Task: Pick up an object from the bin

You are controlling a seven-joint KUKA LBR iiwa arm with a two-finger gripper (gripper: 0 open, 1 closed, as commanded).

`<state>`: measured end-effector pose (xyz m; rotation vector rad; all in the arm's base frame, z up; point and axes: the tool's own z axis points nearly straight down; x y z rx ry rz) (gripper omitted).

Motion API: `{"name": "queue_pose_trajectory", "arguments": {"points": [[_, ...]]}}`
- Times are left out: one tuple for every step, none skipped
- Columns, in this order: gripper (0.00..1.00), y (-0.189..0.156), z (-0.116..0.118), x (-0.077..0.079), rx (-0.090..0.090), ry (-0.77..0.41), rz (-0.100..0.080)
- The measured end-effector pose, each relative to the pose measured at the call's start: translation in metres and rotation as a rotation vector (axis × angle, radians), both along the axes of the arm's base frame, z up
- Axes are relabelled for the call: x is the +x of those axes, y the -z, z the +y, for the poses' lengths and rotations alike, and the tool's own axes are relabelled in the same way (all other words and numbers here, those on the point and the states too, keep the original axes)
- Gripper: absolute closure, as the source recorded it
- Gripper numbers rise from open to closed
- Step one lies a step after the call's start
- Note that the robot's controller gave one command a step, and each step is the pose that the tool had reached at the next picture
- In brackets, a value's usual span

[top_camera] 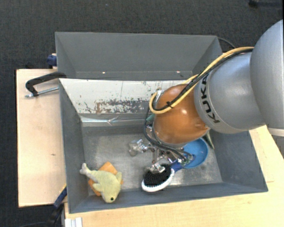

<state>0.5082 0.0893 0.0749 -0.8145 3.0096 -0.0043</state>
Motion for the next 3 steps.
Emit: {"name": "queue_pose_trajectory", "arguments": {"points": [[1.00,0.001,0.000,-0.002,0.000,0.002,0.006],[1.00,-0.031,0.001,0.002,0.000,0.003,0.010],[1.00,-0.096,0.002,0.004,0.000,0.004,0.010]]}}
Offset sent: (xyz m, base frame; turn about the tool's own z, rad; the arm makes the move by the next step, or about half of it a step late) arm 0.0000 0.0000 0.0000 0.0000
